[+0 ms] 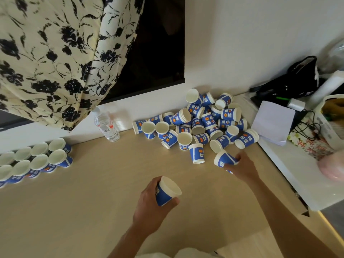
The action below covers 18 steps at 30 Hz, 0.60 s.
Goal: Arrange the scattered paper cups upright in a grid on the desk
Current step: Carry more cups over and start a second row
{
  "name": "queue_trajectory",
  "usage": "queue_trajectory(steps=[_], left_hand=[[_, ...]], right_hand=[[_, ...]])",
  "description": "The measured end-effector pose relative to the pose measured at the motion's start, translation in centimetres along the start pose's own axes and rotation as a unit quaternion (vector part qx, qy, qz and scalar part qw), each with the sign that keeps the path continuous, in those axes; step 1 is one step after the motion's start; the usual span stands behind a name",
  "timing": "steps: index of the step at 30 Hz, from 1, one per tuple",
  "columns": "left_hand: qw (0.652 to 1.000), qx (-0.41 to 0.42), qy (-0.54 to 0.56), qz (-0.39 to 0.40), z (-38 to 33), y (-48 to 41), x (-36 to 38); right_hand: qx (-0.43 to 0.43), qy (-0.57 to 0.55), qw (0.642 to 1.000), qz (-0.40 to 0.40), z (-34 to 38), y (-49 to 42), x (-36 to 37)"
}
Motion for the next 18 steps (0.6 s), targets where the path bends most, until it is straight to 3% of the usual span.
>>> queue_trajectory(steps=[4, 8, 13, 18], left_hand=[[0.999, -0.019, 0.031, -0.034, 0.3, 0.7, -1.5], [0.995, -0.031, 0.061, -0.075, 0.9, 2.0, -3.6], [0.980, -0.057, 0.109, -0.153, 3.3, 4.8, -8.2], [0.958, -0.073, 0.135, -0.242, 6.4, 8.5, -13.0]], right_hand=[[-0.012, -0.193, 0.980, 0.040, 2.8, 3.4, 1.0], [-0.064, -0.319, 0.935, 0.141, 8.0, 7.3, 4.7], [-0.114, -0.299, 0.911, 0.261, 13.4, 13.0, 12.1], [-0.155, -0.263, 0.894, 0.329, 17.6, 19.3, 17.6]])
Point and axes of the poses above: each hand's wrist, its own y-axis away from the middle knuckle, its own x-axis out of the palm, z = x × y, the point moved 9 cm from there along -y, towards the middle knuckle, and after that the axes turned 4 degrees about y, right-handed, at the moved point
